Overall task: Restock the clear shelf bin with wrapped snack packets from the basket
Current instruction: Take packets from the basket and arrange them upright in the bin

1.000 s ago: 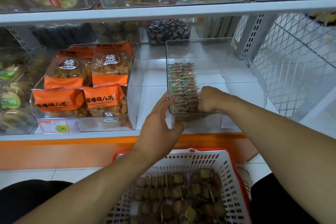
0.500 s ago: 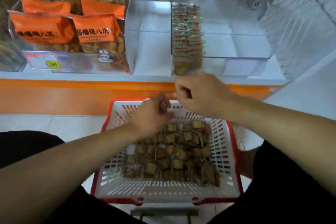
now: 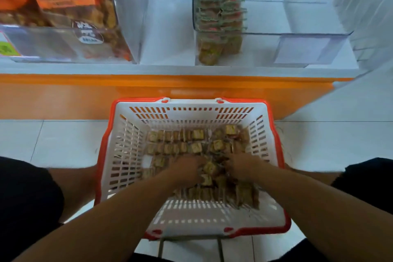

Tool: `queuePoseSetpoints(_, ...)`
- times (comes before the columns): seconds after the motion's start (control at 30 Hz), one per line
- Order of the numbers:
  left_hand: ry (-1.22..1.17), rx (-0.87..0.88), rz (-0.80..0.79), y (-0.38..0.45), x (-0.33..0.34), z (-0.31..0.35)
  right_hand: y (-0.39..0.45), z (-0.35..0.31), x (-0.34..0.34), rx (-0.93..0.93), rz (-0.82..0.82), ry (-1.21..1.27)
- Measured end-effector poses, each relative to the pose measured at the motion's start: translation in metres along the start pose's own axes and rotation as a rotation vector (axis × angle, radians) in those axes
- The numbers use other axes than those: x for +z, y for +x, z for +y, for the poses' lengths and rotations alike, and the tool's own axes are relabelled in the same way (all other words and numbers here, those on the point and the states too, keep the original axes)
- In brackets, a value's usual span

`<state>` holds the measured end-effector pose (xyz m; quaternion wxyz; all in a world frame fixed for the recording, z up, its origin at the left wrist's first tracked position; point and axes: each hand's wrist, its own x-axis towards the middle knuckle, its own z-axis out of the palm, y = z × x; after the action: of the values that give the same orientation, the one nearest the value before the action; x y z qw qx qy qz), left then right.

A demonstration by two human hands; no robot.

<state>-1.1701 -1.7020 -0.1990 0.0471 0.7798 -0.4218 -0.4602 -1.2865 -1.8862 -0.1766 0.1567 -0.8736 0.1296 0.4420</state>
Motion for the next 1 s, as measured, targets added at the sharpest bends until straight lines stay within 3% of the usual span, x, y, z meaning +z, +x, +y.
queuePoseSetpoints(0.2, 0.052, 0.074, -0.092, 0.022, 0.029, 0.009, 0.021, -0.003, 0.024, 0.048, 0.061, -0.077)
queuePoseSetpoints(0.37, 0.037, 0.09, -0.041, 0.027, 0.041, 0.017, 0.024, 0.006, 0.025, -0.109, 0.015, -0.087)
queuePoseSetpoints(0.53, 0.156, 0.123, -0.117, 0.027, 0.039, 0.023, 0.023, 0.0, 0.025, -0.031, -0.105, -0.05)
queuePoseSetpoints(0.67, 0.234, 0.003, -0.147, 0.025, 0.046, 0.023, 0.022, -0.005, 0.021, -0.061, -0.057, 0.022)
queuePoseSetpoints(0.77, 0.283, 0.106, -0.192, 0.028, 0.05, 0.018, 0.023, -0.003, 0.018, -0.06, -0.01, 0.16)
queuePoseSetpoints(0.9, 0.059, 0.101, -0.249, 0.022, 0.044, 0.017, 0.017, -0.006, 0.009, -0.042, 0.007, 0.188)
queuePoseSetpoints(1.0, -0.198, -0.083, -0.261, 0.009, 0.036, 0.02, 0.007, -0.015, -0.004, -0.042, 0.085, 0.162)
